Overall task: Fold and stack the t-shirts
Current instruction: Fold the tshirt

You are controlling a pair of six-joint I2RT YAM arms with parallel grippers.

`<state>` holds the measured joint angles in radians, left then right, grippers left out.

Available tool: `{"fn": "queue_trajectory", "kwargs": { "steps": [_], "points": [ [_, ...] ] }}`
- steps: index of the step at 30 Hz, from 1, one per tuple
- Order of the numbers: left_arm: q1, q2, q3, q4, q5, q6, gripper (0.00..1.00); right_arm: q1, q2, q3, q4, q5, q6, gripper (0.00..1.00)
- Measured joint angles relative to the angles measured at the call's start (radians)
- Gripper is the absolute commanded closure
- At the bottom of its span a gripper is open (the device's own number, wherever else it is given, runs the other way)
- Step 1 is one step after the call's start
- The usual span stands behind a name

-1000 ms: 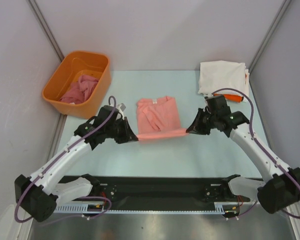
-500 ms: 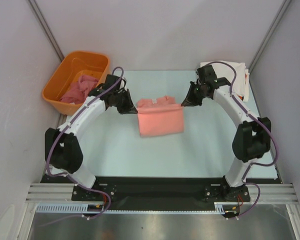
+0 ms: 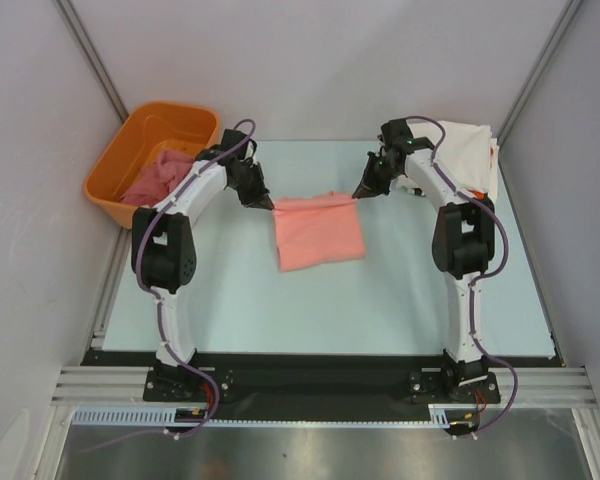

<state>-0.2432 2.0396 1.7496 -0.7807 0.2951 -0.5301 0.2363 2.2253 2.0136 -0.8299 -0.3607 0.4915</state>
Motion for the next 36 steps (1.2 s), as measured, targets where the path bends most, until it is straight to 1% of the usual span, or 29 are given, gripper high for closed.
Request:
{"fn": "queue_trajectory", "kwargs": {
  "steps": [3, 4, 5, 6, 7, 8, 9, 10, 13, 15, 16, 18, 20, 21, 22, 24, 25, 28, 29, 31, 34, 36],
  "points": [
    [0.006, 0.079, 0.08, -0.026, -0.001, 0.008, 0.93, -0.003, 0.068, 0.065, -0.018, -0.005, -0.001, 1.0],
    [0.008, 0.101, 0.105, -0.035, -0.001, 0.009, 0.91, -0.004, 0.085, 0.085, -0.027, -0.005, -0.001, 0.93],
    [0.01, 0.13, 0.134, -0.044, 0.0, 0.009, 0.89, -0.005, 0.108, 0.108, -0.034, -0.007, -0.002, 0.82],
    [0.012, 0.149, 0.152, -0.049, 0.0, 0.01, 0.79, -0.007, 0.126, 0.128, -0.037, -0.011, -0.002, 0.7],
    [0.015, 0.171, 0.173, -0.058, -0.002, 0.014, 0.75, -0.009, 0.144, 0.151, -0.044, -0.011, -0.005, 0.53],
    [0.018, 0.189, 0.19, -0.068, -0.006, 0.017, 0.71, -0.012, 0.162, 0.177, -0.049, -0.011, -0.009, 0.47],
    [0.023, 0.205, 0.209, -0.083, -0.009, 0.018, 0.66, -0.015, 0.175, 0.196, -0.053, -0.011, -0.012, 0.42],
    [0.029, 0.222, 0.233, -0.104, -0.012, 0.017, 0.64, -0.019, 0.194, 0.229, -0.065, -0.014, -0.018, 0.38],
    [0.046, 0.25, 0.311, -0.158, -0.018, 0.019, 0.61, -0.034, 0.229, 0.307, -0.08, -0.026, -0.022, 0.34],
    [0.054, 0.249, 0.357, -0.181, -0.024, 0.026, 0.6, -0.038, 0.225, 0.32, -0.085, -0.031, -0.023, 0.34],
    [0.055, 0.239, 0.367, -0.183, -0.03, 0.034, 0.6, -0.042, 0.211, 0.303, -0.076, -0.031, -0.023, 0.34],
    [0.054, 0.202, 0.354, -0.187, -0.046, 0.042, 0.6, -0.043, 0.156, 0.209, -0.058, -0.022, -0.023, 0.34],
    [0.043, 0.137, 0.293, -0.186, -0.062, 0.045, 0.6, -0.035, 0.066, 0.058, -0.02, -0.011, -0.021, 0.34],
    [0.034, 0.071, 0.215, -0.175, -0.073, 0.046, 0.6, -0.027, 0.0, -0.051, 0.021, -0.006, -0.017, 0.35],
    [0.02, 0.043, 0.184, -0.177, -0.074, 0.045, 0.6, -0.015, -0.062, -0.146, 0.036, -0.005, -0.011, 0.35],
    [-0.023, -0.055, 0.066, -0.147, -0.08, 0.04, 0.6, 0.021, -0.191, -0.322, 0.098, -0.017, 0.008, 0.35],
    [-0.051, -0.098, 0.008, -0.128, -0.076, 0.034, 0.6, 0.045, -0.246, -0.388, 0.129, -0.029, 0.016, 0.35],
    [-0.137, -0.191, -0.16, -0.035, -0.036, 0.006, 0.61, 0.101, -0.338, -0.504, 0.247, -0.118, 0.049, 0.37],
    [-0.166, -0.203, -0.203, -0.006, -0.021, -0.006, 0.61, 0.135, -0.346, -0.528, 0.293, -0.158, 0.061, 0.37],
    [-0.207, -0.202, -0.264, 0.052, 0.009, -0.029, 0.61, 0.162, -0.333, -0.564, 0.378, -0.23, 0.077, 0.39],
    [-0.226, -0.172, -0.354, 0.175, 0.086, -0.072, 0.62, 0.157, -0.274, -0.608, 0.465, -0.289, 0.089, 0.41],
    [-0.223, -0.128, -0.375, 0.224, 0.113, -0.082, 0.63, 0.134, -0.22, -0.643, 0.512, -0.312, 0.088, 0.42]
  ]
}}
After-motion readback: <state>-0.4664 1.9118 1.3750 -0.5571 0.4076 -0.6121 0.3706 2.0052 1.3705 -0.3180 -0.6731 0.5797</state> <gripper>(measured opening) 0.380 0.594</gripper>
